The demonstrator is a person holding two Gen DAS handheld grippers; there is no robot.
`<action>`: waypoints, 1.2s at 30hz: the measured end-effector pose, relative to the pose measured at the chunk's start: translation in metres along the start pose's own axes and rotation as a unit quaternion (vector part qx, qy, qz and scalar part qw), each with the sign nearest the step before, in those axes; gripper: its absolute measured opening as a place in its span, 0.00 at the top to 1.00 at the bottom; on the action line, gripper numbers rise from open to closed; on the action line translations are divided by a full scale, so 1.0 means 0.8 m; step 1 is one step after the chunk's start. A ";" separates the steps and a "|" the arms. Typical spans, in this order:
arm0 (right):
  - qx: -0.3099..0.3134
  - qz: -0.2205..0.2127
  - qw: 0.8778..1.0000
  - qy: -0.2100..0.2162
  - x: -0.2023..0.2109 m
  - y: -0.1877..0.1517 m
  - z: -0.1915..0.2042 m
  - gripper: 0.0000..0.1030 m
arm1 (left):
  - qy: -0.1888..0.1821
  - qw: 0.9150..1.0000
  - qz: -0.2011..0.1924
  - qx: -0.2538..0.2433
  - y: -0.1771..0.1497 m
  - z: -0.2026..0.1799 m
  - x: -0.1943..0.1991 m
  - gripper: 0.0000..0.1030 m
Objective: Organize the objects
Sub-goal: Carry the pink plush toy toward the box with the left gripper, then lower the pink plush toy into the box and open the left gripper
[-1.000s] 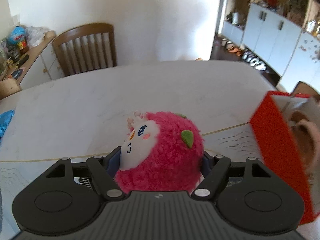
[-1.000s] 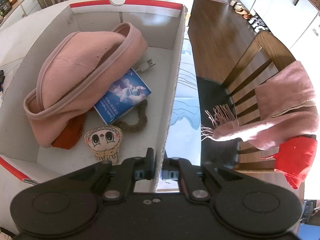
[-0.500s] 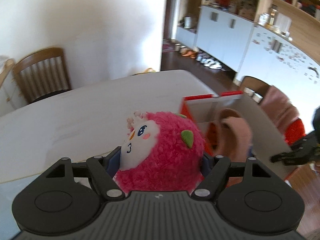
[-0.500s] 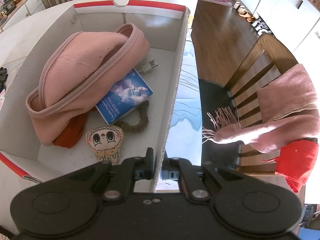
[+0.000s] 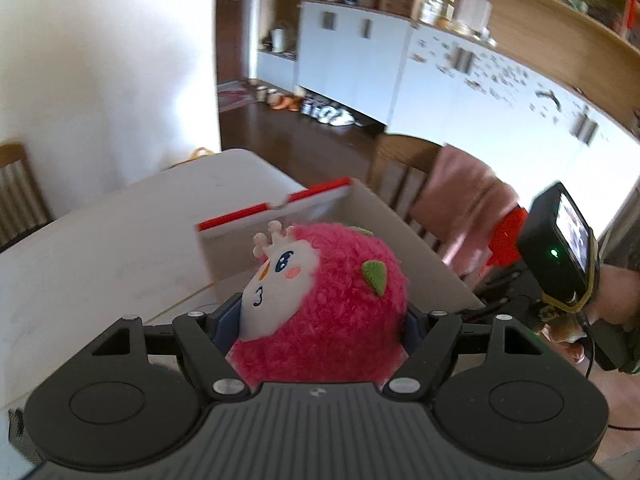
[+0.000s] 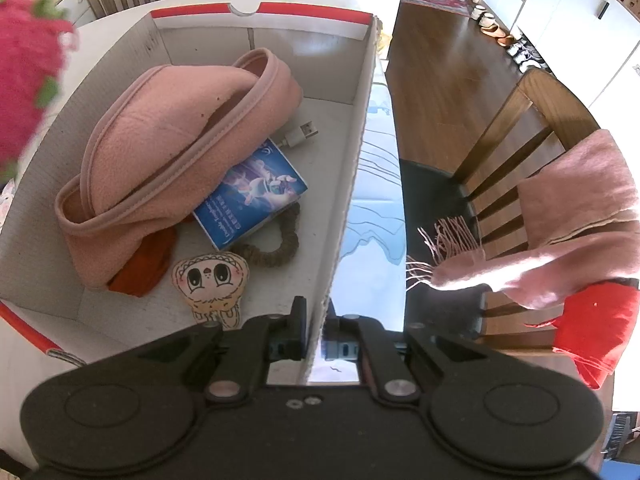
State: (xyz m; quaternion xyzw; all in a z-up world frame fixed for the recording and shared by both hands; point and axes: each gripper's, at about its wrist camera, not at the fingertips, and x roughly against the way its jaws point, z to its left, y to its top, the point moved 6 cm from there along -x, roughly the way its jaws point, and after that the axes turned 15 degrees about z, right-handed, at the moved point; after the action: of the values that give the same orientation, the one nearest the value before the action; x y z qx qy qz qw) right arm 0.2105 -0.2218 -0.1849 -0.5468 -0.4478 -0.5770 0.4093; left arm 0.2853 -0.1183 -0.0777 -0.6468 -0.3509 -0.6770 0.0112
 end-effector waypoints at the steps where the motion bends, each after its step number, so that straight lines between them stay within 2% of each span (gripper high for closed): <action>1: 0.000 0.000 1.000 0.001 0.000 0.000 0.000 0.95 | -0.001 1.000 0.003 -0.008 0.004 -0.007 -0.007 0.27; 7: 0.000 -0.002 1.000 0.005 -0.001 -0.001 -0.001 0.94 | 0.003 0.998 0.027 -0.051 0.019 -0.051 -0.050 0.27; 15: 0.000 -0.004 1.000 0.008 -0.002 -0.001 -0.003 0.94 | -0.001 0.992 0.071 -0.103 0.009 -0.080 -0.098 0.27; 26: 0.004 -0.006 1.000 0.012 0.000 -0.002 -0.002 0.94 | 0.006 0.989 0.103 -0.107 0.001 -0.064 -0.137 0.25; 36: 0.004 -0.006 1.000 0.014 0.000 -0.002 -0.003 0.93 | -0.020 0.987 0.128 -0.100 -0.017 -0.053 -0.156 0.13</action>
State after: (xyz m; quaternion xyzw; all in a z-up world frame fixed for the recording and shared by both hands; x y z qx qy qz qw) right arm 0.2087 -0.2237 -0.1849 -0.5342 -0.4475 -0.5856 0.4140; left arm 0.2628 -0.1837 -0.1909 -0.6975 -0.1963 -0.6887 0.0262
